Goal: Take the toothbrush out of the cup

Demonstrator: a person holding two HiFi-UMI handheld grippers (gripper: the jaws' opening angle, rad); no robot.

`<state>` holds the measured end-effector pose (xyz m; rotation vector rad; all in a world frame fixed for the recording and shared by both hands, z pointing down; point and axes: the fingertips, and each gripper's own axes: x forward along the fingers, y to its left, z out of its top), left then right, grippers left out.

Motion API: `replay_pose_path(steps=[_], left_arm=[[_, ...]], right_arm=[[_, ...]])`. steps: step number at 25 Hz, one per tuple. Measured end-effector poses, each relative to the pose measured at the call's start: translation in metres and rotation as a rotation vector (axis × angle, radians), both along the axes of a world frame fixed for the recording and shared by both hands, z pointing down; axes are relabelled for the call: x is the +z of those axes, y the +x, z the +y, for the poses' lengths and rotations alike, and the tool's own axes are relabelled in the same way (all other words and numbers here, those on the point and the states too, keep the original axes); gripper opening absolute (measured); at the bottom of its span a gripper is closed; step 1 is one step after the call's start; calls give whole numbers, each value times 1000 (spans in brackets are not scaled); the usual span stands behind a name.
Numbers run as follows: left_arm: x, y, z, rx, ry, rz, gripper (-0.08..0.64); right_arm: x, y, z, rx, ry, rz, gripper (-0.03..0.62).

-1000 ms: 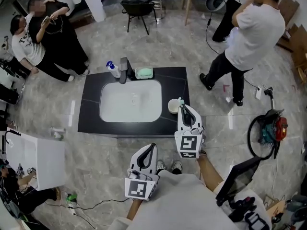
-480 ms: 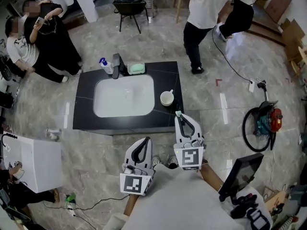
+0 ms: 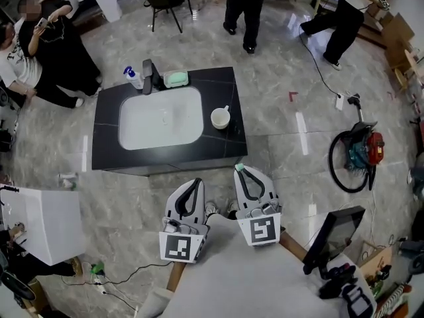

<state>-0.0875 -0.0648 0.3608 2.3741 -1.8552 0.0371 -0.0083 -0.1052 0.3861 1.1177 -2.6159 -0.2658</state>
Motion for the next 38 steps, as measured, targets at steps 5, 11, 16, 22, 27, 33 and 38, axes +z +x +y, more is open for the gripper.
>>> replay_pose_path(steps=[5, 11, 16, 22, 27, 33, 38], left_arm=[[2, -4, 5, 6, -4, -4, 5], [1, -2, 10, 15, -5, -4, 3], [0, 1, 14, 27, -1, -1, 5], [0, 0, 16, 23, 1, -3, 5], [0, -1, 18, 21, 4, -5, 4], [0, -2, 17, 20, 5, -3, 3], [-1, -1, 17, 19, 9, 1, 5]], right_arm=[[6, 2, 20, -14, -31, 3, 35], [8, 2, 32, -14, -53, 8, 34], [7, 0, 34, -8, -53, 11, 32], [6, 0, 34, -8, -40, 8, 32], [4, -2, 36, -19, -34, 3, 32], [4, -2, 34, -14, -34, 13, 32], [4, -3, 34, -13, -30, 13, 32]])
